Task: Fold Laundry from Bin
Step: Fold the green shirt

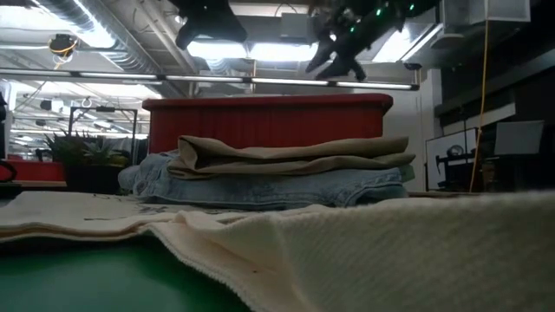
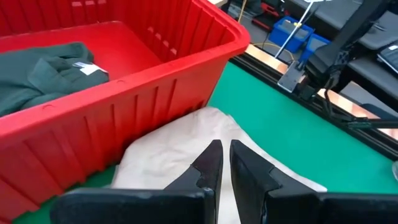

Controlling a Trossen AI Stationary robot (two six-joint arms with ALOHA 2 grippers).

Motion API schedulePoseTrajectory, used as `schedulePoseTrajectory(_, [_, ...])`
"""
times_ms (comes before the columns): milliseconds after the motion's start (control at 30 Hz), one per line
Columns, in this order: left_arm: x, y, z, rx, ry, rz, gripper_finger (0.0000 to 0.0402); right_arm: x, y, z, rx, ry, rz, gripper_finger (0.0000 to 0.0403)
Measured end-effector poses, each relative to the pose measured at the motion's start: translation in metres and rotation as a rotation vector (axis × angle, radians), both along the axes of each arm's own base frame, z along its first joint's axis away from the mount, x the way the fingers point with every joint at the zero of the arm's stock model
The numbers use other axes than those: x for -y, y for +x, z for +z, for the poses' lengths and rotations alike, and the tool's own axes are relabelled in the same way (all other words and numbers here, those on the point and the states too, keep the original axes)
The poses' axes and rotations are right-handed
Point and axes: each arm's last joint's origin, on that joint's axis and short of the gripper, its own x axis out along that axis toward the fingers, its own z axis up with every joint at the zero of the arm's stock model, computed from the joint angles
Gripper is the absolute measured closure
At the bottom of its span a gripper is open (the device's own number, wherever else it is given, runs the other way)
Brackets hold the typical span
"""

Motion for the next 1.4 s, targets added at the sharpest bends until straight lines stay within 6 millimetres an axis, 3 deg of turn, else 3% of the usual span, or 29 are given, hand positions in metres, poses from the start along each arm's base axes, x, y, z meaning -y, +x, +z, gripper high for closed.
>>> schedulePoseTrajectory(233, [0.006, 0.001, 0.0, 0.0, 0.0, -0.024, 0.0374, 0.037, 0.029, -0.04, 0.083, 0.076, -0.001, 0.0236])
schedulePoseTrajectory(467, [0.006, 0.001, 0.0, 0.0, -0.002, -0.024, 0.0374, 0.059, 0.063, -0.082, 0.174, 0.135, 0.014, 0.0236])
schedulePoseTrajectory(600, [0.006, 0.001, 0.0, 0.0, -0.003, -0.023, 0.0374, 0.072, 0.075, -0.093, 0.162, 0.154, -0.001, 0.0236])
schedulePoseTrajectory(933, [0.006, 0.001, 0.0, -0.002, -0.003, -0.02, 0.0374, 0.106, 0.086, -0.128, 0.018, 0.383, -0.102, 0.0236])
schedulePoseTrajectory(1400, [0.006, 0.001, 0.0, -0.002, -0.003, -0.02, 0.0374, 0.112, 0.095, -0.167, -0.018, 0.485, -0.059, 0.0236])
